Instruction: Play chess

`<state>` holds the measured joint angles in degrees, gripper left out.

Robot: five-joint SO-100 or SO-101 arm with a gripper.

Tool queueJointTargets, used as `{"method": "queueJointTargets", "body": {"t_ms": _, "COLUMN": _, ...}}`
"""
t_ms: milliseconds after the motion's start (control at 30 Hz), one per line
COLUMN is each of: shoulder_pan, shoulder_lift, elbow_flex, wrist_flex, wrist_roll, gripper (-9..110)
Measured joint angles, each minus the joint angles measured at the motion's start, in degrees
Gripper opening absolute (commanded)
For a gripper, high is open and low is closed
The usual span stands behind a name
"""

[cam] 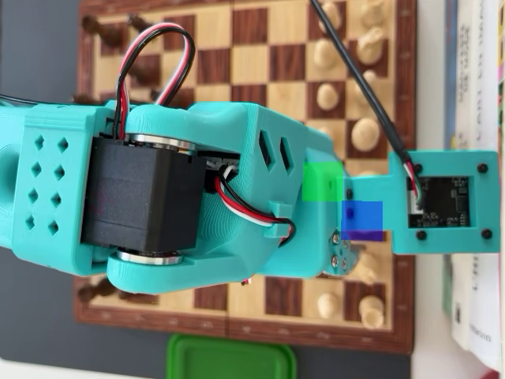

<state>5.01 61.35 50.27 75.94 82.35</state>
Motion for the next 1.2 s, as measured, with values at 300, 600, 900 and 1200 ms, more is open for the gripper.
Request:
{"method": "queueJointTargets", "body": {"t_ms": 300, "shoulder_pan": -0.2, "shoulder_lift": -2.7, "elbow_flex": -0.4, "wrist_flex": -1.0, "wrist_roll": 0.0, "gripper": 18}}
{"method": "queueJointTargets", "body": {"t_ms": 600, "shoulder_pan": -0.2, "shoulder_lift": -3.9, "elbow_flex": -1.8, "wrist_flex": -1.1, "wrist_roll": 0.0, "gripper": 18}}
{"method": "queueJointTargets", "body": {"t_ms": 900, "shoulder_pan": -0.2, "shoulder_lift": -7.7, "elbow_flex": -3.2, "wrist_flex": -1.1, "wrist_roll": 0.0, "gripper": 18}}
{"method": "queueJointTargets", "body": {"t_ms": 1200, "shoulder_pan": -0.2, "shoulder_lift": -9.2, "elbow_flex": -5.8, "wrist_flex": -1.0, "wrist_roll": 0.0, "gripper": 18}}
